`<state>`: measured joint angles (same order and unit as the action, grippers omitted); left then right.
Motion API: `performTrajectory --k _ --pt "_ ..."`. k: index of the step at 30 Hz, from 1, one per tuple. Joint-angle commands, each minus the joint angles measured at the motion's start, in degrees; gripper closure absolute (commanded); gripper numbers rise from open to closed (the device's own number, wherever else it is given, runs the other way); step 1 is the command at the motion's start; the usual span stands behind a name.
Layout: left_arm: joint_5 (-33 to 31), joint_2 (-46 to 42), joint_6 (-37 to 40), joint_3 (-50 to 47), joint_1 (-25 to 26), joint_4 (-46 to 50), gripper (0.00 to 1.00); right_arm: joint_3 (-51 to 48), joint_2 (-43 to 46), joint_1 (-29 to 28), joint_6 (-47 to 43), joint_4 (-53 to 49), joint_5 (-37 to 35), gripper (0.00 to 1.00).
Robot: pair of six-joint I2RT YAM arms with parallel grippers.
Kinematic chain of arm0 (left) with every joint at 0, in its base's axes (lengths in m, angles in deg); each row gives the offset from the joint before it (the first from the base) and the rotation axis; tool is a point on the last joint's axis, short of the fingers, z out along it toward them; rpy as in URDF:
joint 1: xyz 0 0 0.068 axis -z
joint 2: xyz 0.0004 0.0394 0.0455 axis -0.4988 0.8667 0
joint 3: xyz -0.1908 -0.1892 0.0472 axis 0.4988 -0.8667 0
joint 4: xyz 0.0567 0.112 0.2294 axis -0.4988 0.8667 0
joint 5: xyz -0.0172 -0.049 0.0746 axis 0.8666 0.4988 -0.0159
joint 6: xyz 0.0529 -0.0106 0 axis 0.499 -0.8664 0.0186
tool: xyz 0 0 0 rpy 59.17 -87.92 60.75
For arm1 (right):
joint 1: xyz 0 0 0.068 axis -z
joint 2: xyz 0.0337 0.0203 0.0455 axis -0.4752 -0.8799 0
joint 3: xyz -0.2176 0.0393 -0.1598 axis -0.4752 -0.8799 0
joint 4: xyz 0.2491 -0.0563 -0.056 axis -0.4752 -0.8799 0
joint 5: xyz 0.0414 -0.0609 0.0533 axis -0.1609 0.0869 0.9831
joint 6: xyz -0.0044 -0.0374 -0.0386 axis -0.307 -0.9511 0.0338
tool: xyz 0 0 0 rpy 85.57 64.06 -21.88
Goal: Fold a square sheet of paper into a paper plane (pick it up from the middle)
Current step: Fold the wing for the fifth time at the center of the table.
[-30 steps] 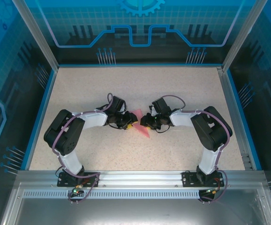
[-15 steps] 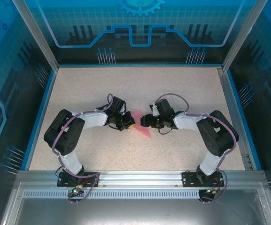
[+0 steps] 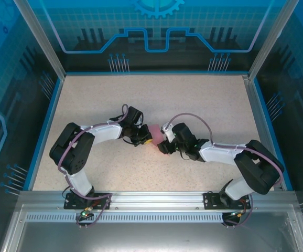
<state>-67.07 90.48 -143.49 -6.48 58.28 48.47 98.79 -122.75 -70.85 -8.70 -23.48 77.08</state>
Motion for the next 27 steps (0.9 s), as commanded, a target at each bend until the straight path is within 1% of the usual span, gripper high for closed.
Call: performTrajectory --k 1,4,7,11,12,16,21,24,26,27 --pt "-0.4 -2.0 -0.9 2.0 0.3 3.3 0.98 -0.6 -1.5 -4.0 -11.0 7.8 -2.7 0.40" --pt "-0.4 -2.0 -0.8 2.2 0.3 3.7 0.97 0.9 -5.0 -6.5 -14.2 8.3 -6.6 0.41" --pt "-0.4 -1.9 -0.8 2.4 0.3 4.0 0.98 1.8 -7.9 -7.6 -15.0 10.0 -9.9 0.45" --pt "-0.4 -1.9 -0.8 2.5 0.3 4.3 0.97 2.5 -10.5 -7.7 -15.6 11.7 -11.6 0.57" --pt "-0.4 -1.8 -0.7 2.7 0.3 4.4 0.97 2.6 -10.9 -7.8 -15.7 12.2 -12.0 0.58" --pt "-0.4 -1.7 -0.7 2.8 0.3 4.5 0.97 2.8 -11.9 -7.9 -16.5 14.0 -12.5 0.66" --pt "-0.4 -1.6 -0.7 3.1 0.3 4.9 0.97 3.4 -12.9 -7.9 -17.1 14.9 -12.4 0.72" --pt "-0.4 -2.0 -0.5 3.3 0.2 5.3 0.96 3.6 -13.3 -7.9 -17.2 14.8 -12.2 0.78" --pt "-0.5 -2.3 -0.1 3.7 0.1 6.0 0.94 3.5 -13.2 -7.9 -17.0 14.6 -12.0 0.83" --pt "-0.8 -2.6 0.0 3.8 -0.1 6.4 0.91 3.5 -13.0 -7.8 -16.8 14.6 -11.8 0.84"
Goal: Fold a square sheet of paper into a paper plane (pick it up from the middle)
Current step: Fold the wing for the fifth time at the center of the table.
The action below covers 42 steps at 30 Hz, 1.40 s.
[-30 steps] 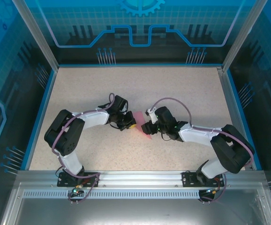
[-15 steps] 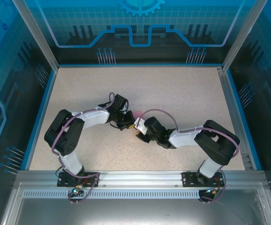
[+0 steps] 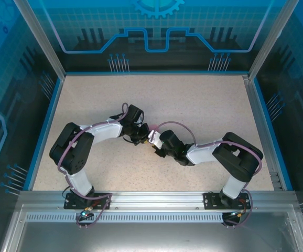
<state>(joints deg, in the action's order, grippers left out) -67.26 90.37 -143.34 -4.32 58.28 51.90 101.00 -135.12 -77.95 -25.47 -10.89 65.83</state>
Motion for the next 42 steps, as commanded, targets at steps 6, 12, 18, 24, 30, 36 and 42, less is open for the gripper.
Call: performTrajectory --k 6,12,18,24,30,36,42 --pt "-2.1 -6.3 1.3 0.7 -3.3 5.2 0.65 -0.5 1.1 1.3 4.2 2.6 5.2 0.91" --pt "-2.1 -12.3 2.1 -3.1 -8.5 4.9 0.48 -1.6 2.4 4.2 10.8 3.6 14.2 0.94" --pt "-1.8 -16.3 2.2 -7.0 -9.7 2.2 0.45 -1.2 1.7 6.7 17.9 4.7 21.2 0.96" --pt "1.0 -18.0 0.4 -12.6 -9.7 -6.8 0.45 -0.9 0.2 9.4 26.4 5.6 26.2 0.97" --pt "3.3 -18.0 -1.4 -17.0 -9.1 -13.6 0.51 0.0 -1.3 10.1 30.6 4.7 29.1 0.97" --pt "3.1 -17.6 -1.4 -18.3 -7.8 -14.8 0.56 0.9 -3.4 10.1 32.0 3.8 30.9 0.96" --pt "3.3 -16.4 -1.3 -18.9 -5.9 -15.9 0.60 2.1 -4.6 10.1 33.6 2.0 32.0 0.95"
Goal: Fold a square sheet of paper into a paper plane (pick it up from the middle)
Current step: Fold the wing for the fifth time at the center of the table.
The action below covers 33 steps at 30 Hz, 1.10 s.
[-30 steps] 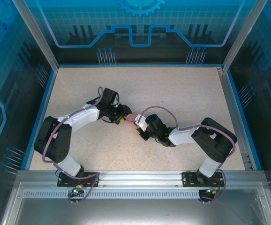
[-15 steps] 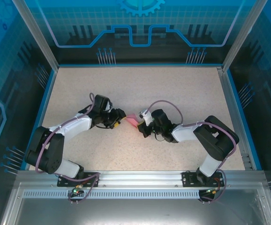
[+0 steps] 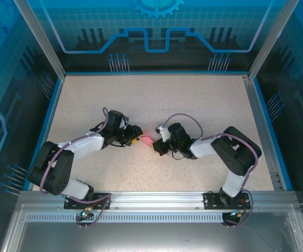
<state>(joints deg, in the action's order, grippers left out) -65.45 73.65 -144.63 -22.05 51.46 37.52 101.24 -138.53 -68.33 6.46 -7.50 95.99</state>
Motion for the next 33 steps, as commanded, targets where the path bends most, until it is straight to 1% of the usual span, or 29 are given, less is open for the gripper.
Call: performTrajectory --k 1,9,14,18,20,26,33 --pt "1.4 0.6 -0.1 -1.3 1.2 -1.7 0.60 2.6 -1.5 0.7 2.2 -2.6 2.3 0.95" --pt "1.3 1.8 -0.3 -2.0 2.3 -2.9 0.63 4.2 -4.1 2.1 5.7 -3.7 6.0 0.93" --pt "1.4 3.4 -0.3 -2.0 2.7 -3.8 0.64 5.6 -4.9 2.9 6.3 -6.5 7.9 0.87" --pt "1.8 4.7 -0.4 -1.5 2.9 -4.5 0.66 6.4 -6.1 4.2 8.5 -6.6 11.0 0.83" --pt "1.8 5.0 -0.3 -1.2 2.9 -4.6 0.66 6.5 -6.4 4.8 9.2 -6.3 12.0 0.84" --pt "2.0 6.4 0.3 -0.2 3.0 -5.0 0.67 7.2 -7.0 5.8 10.7 -6.0 14.7 0.91" --pt "2.4 7.8 0.4 0.4 3.1 -6.4 0.68 8.4 -8.0 5.9 13.6 -6.2 17.2 0.94"
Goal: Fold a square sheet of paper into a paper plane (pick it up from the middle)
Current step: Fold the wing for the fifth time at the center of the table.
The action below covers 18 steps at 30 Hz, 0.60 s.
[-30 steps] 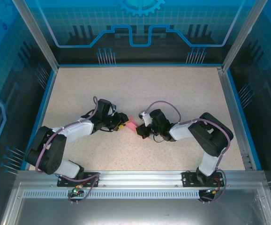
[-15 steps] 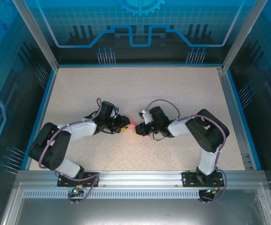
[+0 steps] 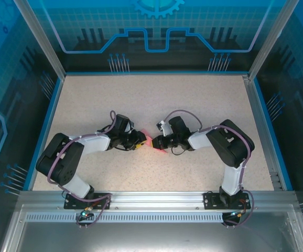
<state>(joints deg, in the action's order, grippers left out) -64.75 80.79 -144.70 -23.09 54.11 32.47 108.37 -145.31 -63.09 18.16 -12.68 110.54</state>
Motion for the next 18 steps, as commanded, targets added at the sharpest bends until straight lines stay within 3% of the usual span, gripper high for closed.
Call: performTrajectory --k 1,18 --pt "1.6 0.7 0.7 1.5 0.4 -1.4 0.69 1.4 -1.4 0.6 2.5 -1.1 2.9 0.95" --pt "0.8 1.7 1.7 0.9 0.5 -3.3 0.75 1.6 -3.9 2.3 12.0 1.9 5.8 0.99"
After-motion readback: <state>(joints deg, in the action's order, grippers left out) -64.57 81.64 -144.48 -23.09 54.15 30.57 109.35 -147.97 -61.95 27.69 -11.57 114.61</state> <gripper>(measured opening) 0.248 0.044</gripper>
